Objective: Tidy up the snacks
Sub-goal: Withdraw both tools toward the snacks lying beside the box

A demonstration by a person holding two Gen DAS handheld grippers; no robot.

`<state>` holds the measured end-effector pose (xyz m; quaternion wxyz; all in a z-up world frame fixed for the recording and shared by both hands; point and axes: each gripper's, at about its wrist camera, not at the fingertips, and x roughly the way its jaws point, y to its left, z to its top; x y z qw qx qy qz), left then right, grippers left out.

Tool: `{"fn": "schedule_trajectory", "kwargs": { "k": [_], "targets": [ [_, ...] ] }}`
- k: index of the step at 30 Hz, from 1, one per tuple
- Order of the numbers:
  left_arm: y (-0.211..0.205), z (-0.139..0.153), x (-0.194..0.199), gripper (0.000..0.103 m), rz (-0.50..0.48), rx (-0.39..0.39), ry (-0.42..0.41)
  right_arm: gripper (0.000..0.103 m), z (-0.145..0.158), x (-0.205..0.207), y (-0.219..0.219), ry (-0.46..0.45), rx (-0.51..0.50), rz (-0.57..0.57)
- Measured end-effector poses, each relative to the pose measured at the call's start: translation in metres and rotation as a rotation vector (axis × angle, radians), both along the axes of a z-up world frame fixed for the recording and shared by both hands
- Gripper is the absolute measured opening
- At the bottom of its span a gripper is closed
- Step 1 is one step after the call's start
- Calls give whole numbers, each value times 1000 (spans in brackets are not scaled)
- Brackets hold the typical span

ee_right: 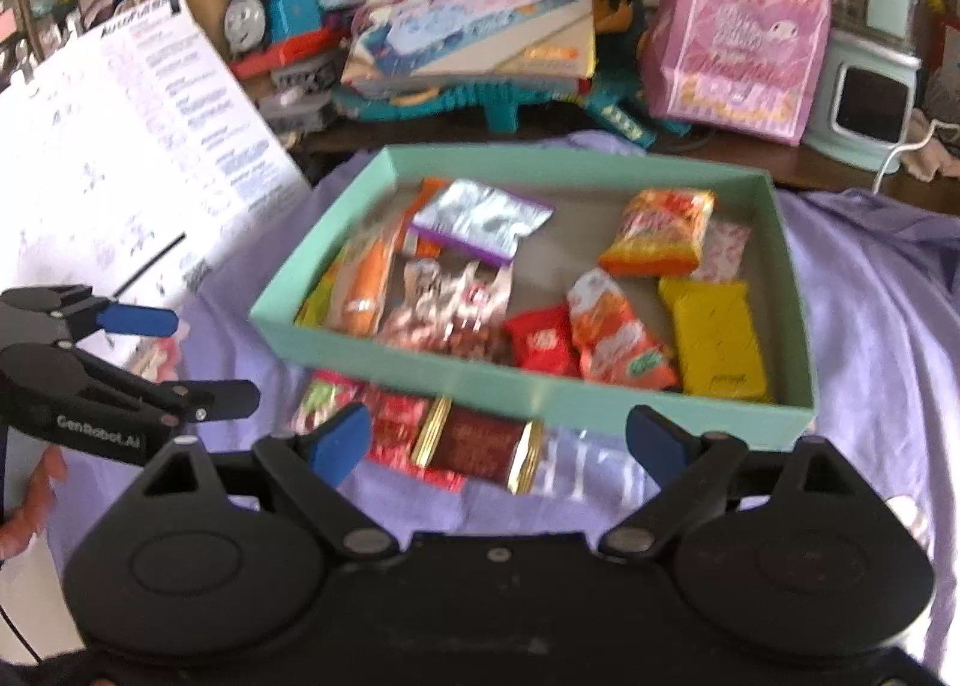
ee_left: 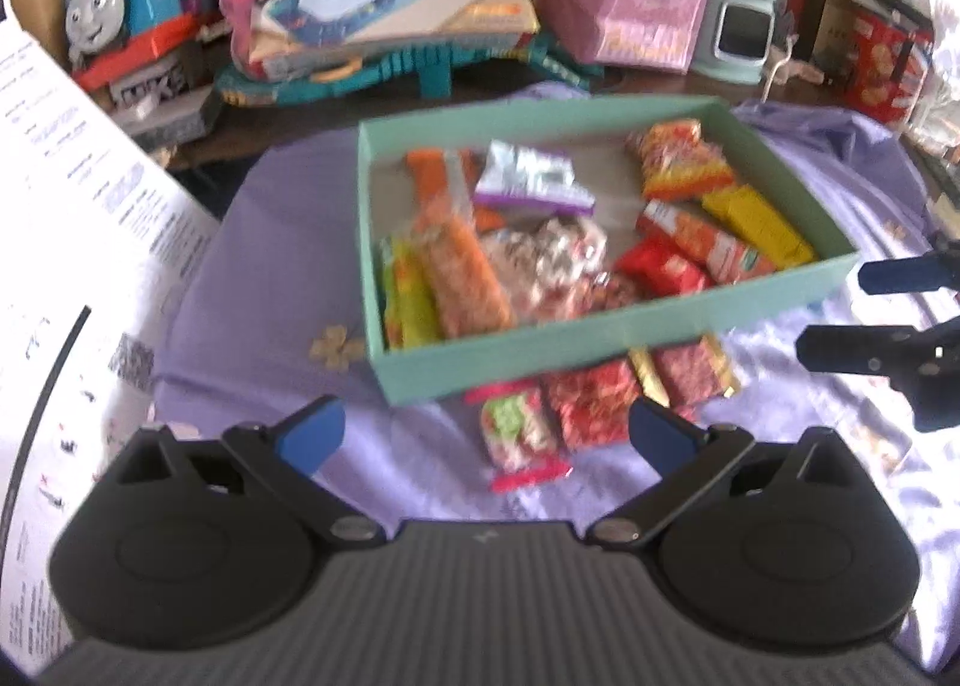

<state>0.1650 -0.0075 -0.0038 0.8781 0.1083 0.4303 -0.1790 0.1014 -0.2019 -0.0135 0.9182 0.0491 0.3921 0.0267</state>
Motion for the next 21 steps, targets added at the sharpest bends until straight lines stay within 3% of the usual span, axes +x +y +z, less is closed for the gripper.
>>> {"fn": "schedule_trajectory", "kwargs": {
  "k": [6,11,21],
  "targets": [
    [5,-34,6,103,1,31,59,80,-28,4,20,56,-58,111],
    [-1,-55,14,99,-9,39,101,64,-49,18,27,107,-85,210],
    [-18,-78,35,92,-37,27,156,60,-74,56,26,157,-165,394]
  ]
}}
